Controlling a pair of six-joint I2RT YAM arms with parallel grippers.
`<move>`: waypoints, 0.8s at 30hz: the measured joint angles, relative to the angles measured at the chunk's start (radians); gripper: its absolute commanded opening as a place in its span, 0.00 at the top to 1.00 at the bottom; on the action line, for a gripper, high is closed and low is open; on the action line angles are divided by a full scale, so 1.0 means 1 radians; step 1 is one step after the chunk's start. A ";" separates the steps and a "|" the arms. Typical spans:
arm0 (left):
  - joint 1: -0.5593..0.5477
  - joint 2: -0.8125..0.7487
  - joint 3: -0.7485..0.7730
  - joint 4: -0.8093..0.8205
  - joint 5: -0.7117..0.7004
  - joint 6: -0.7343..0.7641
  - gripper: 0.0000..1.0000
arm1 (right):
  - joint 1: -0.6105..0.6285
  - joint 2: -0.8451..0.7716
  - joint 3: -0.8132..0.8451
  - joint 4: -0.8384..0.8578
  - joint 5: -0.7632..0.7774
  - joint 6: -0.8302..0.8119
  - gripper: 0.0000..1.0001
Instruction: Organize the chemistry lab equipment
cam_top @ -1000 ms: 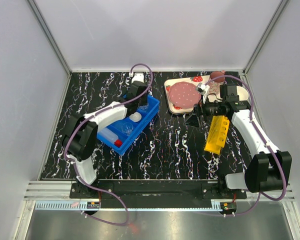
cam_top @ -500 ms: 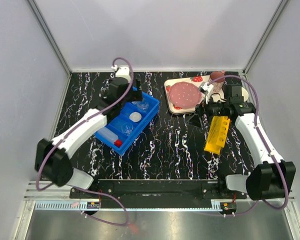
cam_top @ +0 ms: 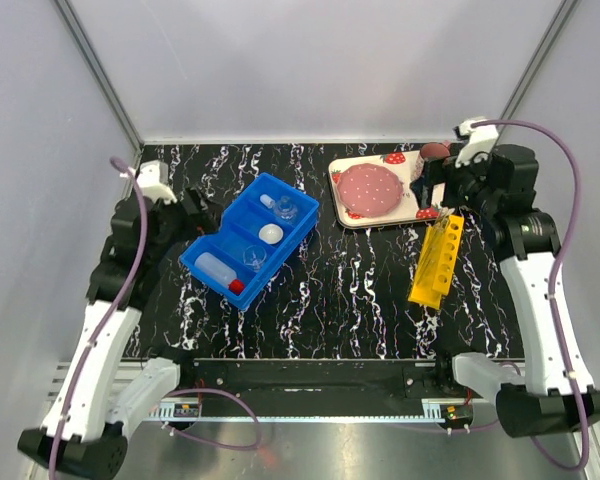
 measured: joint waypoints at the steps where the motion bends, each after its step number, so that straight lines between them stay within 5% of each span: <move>1: 0.001 -0.025 0.000 -0.025 0.008 0.000 0.01 | 0.000 -0.017 0.006 0.007 0.043 0.026 0.00; 9: 0.002 -0.190 0.068 -0.171 0.033 -0.006 0.01 | -0.055 -0.106 0.096 0.037 0.311 0.129 0.00; 24: 0.002 -0.205 0.118 -0.240 0.047 -0.003 0.01 | -0.188 -0.160 0.123 -0.011 0.164 0.208 0.00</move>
